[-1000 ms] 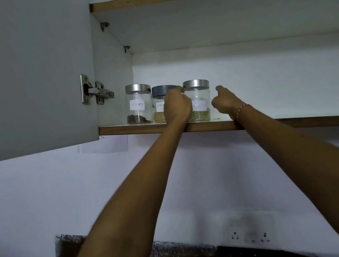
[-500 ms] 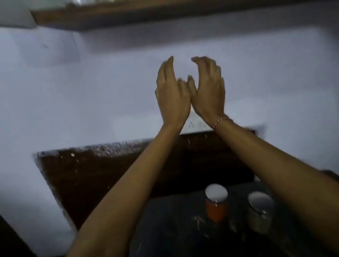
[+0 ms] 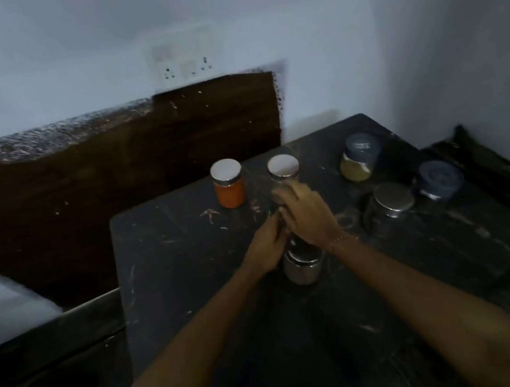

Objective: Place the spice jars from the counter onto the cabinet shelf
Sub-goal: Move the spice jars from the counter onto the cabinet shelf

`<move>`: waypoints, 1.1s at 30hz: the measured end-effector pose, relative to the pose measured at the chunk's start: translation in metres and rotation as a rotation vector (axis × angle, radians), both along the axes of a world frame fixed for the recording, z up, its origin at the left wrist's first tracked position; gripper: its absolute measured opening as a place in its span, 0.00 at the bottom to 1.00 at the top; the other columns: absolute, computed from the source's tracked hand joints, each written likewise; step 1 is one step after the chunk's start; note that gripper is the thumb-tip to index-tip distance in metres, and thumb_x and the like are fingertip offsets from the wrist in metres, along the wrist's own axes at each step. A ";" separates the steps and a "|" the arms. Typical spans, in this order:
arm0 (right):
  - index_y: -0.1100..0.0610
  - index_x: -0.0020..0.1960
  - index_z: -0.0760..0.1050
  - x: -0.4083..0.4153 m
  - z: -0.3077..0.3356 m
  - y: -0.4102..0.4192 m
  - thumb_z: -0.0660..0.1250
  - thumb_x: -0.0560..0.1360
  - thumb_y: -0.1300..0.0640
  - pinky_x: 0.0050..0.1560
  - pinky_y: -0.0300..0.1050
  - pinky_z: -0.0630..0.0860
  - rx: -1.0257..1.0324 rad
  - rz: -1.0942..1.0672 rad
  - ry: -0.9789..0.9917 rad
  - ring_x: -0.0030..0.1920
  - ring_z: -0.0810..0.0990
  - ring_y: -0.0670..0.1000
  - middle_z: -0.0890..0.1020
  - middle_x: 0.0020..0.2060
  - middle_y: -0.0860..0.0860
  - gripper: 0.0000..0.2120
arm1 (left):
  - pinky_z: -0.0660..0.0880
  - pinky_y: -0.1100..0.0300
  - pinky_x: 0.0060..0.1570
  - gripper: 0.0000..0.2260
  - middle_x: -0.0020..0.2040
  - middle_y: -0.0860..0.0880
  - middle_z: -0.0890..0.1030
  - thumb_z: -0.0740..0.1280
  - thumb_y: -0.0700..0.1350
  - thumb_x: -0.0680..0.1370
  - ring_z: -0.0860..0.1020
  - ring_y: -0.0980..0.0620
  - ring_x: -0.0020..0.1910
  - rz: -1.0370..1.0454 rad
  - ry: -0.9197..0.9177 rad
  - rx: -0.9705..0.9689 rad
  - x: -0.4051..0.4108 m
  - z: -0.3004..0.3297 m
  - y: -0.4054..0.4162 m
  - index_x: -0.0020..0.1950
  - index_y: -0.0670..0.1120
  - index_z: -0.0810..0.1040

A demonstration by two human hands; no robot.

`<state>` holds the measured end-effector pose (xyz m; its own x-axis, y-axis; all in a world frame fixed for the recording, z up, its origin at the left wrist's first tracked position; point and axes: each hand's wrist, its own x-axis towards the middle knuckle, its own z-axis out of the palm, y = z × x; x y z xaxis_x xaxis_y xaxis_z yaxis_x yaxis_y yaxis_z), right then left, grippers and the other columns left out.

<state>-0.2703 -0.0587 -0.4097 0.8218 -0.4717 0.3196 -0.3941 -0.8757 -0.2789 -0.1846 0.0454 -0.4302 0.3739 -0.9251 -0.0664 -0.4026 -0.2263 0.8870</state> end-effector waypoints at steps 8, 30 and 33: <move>0.48 0.75 0.48 -0.060 -0.053 0.005 0.67 0.67 0.38 0.63 0.45 0.67 0.564 -0.020 0.222 0.68 0.66 0.53 0.62 0.71 0.53 0.45 | 0.63 0.50 0.71 0.20 0.72 0.44 0.66 0.54 0.44 0.82 0.66 0.46 0.71 -0.003 0.330 0.177 -0.014 -0.026 0.003 0.75 0.47 0.59; 0.47 0.58 0.69 0.026 0.126 -0.018 0.63 0.73 0.39 0.44 0.39 0.75 0.839 -0.052 -0.443 0.52 0.78 0.50 0.77 0.50 0.45 0.18 | 0.75 0.59 0.55 0.32 0.59 0.58 0.71 0.74 0.44 0.70 0.73 0.55 0.61 0.152 0.187 -0.430 0.024 0.126 -0.010 0.66 0.59 0.61; 0.54 0.64 0.70 0.023 0.144 -0.015 0.55 0.78 0.43 0.55 0.48 0.77 1.079 0.047 -0.486 0.62 0.76 0.56 0.76 0.61 0.55 0.21 | 0.77 0.56 0.53 0.32 0.65 0.48 0.73 0.70 0.46 0.70 0.74 0.47 0.63 0.090 0.517 -0.425 0.043 0.146 -0.001 0.71 0.52 0.62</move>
<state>-0.2470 -0.0739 -0.2659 0.7479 -0.6612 0.0589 -0.0162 -0.1069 -0.9941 -0.1413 0.0447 -0.2840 0.4691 -0.8768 0.1058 0.1014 0.1724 0.9798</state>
